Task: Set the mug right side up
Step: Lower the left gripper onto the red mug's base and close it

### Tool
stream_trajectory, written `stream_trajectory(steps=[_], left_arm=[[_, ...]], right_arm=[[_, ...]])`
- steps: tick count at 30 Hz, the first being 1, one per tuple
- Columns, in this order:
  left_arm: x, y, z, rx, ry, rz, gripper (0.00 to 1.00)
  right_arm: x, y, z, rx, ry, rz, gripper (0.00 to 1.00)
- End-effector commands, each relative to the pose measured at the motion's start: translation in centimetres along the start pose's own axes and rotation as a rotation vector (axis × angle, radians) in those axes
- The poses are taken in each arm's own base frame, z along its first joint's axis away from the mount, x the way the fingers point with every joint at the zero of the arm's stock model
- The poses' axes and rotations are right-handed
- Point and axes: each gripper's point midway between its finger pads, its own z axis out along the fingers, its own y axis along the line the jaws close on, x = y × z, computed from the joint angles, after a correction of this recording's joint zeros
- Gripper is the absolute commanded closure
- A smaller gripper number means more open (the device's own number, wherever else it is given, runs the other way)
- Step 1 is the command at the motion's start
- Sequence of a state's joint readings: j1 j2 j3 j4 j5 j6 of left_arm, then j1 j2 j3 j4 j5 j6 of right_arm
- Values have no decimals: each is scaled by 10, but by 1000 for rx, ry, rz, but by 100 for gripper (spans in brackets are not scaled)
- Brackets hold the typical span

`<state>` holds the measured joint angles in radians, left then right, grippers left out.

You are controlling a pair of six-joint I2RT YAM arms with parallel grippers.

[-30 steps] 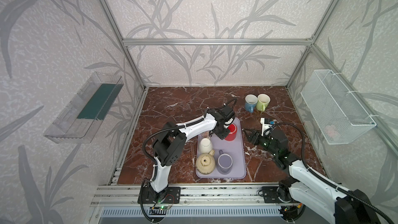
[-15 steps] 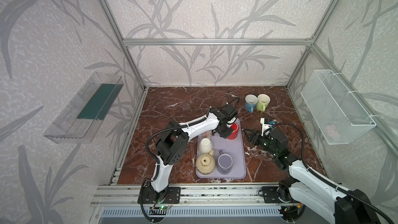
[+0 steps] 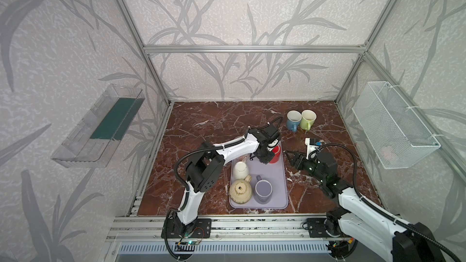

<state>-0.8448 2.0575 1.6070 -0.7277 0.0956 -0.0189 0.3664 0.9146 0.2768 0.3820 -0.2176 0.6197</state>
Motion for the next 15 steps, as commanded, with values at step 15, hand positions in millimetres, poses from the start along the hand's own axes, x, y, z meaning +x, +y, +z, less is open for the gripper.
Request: stream_trajectory(steps=[15], left_arm=[[-10,1,8,-25,-11,5,78]], right_arm=[[-9,1,-1,4,-25,-17,36]])
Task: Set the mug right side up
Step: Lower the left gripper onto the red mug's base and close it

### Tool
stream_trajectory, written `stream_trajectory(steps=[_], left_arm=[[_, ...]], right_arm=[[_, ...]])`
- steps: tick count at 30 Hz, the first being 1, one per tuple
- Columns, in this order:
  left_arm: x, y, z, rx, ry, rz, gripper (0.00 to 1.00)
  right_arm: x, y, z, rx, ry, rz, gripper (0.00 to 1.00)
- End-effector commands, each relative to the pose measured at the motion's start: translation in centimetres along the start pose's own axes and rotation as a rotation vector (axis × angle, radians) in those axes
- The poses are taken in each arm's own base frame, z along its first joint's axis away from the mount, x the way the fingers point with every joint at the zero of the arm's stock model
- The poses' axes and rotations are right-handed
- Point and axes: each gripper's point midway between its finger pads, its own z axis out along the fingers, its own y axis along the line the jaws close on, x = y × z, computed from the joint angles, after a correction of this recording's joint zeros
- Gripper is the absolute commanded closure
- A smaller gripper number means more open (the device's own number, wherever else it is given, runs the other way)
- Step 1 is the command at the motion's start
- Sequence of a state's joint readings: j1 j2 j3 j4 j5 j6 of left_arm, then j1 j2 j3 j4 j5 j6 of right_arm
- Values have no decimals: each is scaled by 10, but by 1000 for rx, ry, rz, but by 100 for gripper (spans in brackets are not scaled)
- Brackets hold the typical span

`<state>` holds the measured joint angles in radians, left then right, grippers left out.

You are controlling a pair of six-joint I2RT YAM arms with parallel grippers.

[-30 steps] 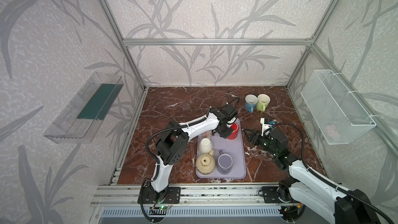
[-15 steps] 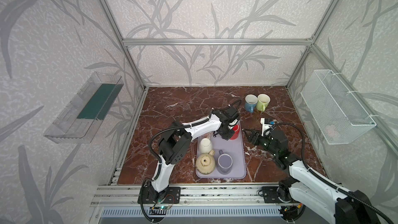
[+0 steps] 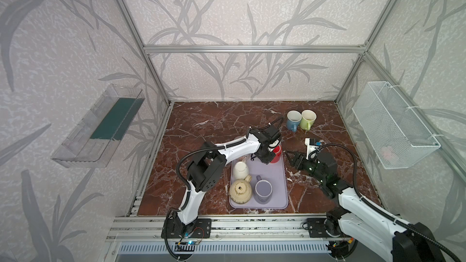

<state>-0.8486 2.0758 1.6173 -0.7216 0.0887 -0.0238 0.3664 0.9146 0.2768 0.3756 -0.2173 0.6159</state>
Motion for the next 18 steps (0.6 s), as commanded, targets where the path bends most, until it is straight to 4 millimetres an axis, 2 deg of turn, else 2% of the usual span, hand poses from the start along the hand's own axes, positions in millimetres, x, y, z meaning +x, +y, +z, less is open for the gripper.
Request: stream_trajectory(steps=[1,3,8,14,18], left_arm=[[-8,2,3,-25,-13,5,80],[-8,6,5,-45,-10,2,83],[-12,12,0,-80,-24,0,100],[-19,13,-18,-90,-69,-2,100],[-26,9,-42,-77,-130,-7,100]], right_arm=[[-10,2,-1,2,-28,-14,36],[-9,2,-1,2,-29,-15,36],[-9,0,0,9,-27,-13,36],[-9,-1,1,11,-28,-20,36],[-12,2,-2,-1,-42,-34,35]])
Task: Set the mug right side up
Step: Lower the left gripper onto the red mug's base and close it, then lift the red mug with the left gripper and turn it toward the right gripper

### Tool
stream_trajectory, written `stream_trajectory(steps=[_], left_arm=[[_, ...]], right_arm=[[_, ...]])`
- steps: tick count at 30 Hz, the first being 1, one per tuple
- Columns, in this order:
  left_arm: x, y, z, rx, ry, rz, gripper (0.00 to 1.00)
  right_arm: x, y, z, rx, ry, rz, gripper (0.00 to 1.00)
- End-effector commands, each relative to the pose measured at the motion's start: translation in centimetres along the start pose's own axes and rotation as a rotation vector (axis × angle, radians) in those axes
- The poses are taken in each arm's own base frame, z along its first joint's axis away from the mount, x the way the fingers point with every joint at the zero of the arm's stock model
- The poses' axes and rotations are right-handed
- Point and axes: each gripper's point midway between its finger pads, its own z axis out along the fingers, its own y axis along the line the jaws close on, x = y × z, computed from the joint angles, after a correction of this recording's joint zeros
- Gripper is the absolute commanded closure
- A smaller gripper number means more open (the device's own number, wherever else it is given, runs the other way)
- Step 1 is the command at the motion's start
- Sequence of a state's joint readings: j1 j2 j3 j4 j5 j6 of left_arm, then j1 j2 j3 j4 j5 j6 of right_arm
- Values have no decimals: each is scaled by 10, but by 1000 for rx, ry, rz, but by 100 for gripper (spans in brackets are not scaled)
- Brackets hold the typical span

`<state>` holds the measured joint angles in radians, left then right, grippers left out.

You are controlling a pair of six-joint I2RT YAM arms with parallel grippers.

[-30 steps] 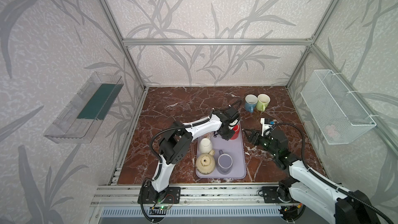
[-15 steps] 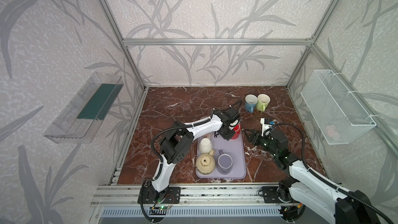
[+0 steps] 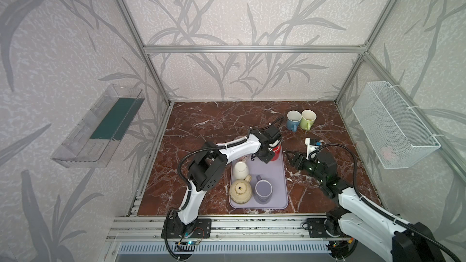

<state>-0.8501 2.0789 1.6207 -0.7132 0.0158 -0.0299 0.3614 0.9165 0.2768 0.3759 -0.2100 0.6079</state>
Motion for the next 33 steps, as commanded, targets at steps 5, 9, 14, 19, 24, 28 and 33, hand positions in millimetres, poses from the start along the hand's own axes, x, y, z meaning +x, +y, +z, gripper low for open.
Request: stream_trajectory(steps=[5,9,14,19,24,28,33], left_arm=[[-31,-4,-84,40,-229,-24,100],[-34,-6,-121,76,-336,-66,100],[-37,-6,-171,135,-517,-106,100],[-36,2,-227,254,-689,-197,100],[-32,16,-275,410,-847,-306,100],[-25,25,-302,537,-925,-370,100],[-17,31,-339,695,-1055,-426,100]], right_arm=[[-20,18,-8,-60,-65,-59,33],[-31,28,-15,-84,-96,-78,33],[-43,44,-23,-129,-109,-79,33],[-48,79,-30,-293,-93,-111,33],[-55,121,-44,-505,-81,-135,34],[-63,149,-56,-625,-67,-143,36],[-70,184,-63,-723,-46,-181,39]])
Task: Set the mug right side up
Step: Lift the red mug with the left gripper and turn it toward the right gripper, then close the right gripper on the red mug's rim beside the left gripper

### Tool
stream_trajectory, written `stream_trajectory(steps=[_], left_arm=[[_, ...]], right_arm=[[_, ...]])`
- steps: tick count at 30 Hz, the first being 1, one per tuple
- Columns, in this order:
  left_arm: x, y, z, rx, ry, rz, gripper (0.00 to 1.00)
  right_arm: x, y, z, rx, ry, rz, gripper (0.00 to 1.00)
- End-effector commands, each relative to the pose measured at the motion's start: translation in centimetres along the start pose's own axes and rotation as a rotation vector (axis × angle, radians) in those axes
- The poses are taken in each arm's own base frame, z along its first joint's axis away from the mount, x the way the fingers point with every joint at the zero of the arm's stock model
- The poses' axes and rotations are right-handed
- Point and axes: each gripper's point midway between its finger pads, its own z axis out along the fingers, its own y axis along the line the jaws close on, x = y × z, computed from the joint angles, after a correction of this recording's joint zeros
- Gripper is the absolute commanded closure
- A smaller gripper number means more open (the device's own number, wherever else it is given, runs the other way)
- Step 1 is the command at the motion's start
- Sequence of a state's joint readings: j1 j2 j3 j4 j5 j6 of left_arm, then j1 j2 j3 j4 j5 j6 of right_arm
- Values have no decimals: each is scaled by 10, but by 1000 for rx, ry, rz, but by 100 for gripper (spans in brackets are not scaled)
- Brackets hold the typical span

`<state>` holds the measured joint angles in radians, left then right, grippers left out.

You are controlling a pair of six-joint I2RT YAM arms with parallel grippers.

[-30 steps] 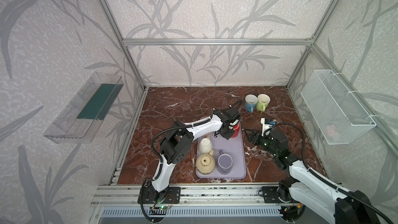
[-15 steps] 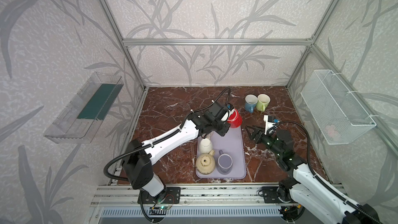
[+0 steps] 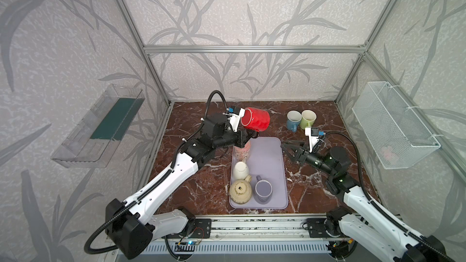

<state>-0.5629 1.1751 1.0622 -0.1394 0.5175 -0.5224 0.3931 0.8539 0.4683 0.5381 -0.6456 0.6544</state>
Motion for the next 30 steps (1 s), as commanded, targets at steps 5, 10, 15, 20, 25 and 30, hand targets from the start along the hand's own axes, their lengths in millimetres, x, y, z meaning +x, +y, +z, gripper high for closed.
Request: stream_trajectory(steps=[5,10,15,20,25,30], left_arm=[[-58,-59,-50,337,-252,-37,100],[-68,-60,-59,459,-319,-83,100],[-69,-54,-59,473,-328,-106,100],[-65,-49,-57,453,-324,-102,100],[-65,-48,-55,455,-323,-100,100],[-62,-45,-52,451,-315,-103,100]], right_arm=[[-26,47,28,-185,-6,-20,43],[-36,53,52,-229,13,12,43],[-42,61,74,-267,40,23,44],[-51,63,90,-314,37,41,57],[-56,61,103,-335,51,61,60],[-63,63,110,-341,49,65,62]])
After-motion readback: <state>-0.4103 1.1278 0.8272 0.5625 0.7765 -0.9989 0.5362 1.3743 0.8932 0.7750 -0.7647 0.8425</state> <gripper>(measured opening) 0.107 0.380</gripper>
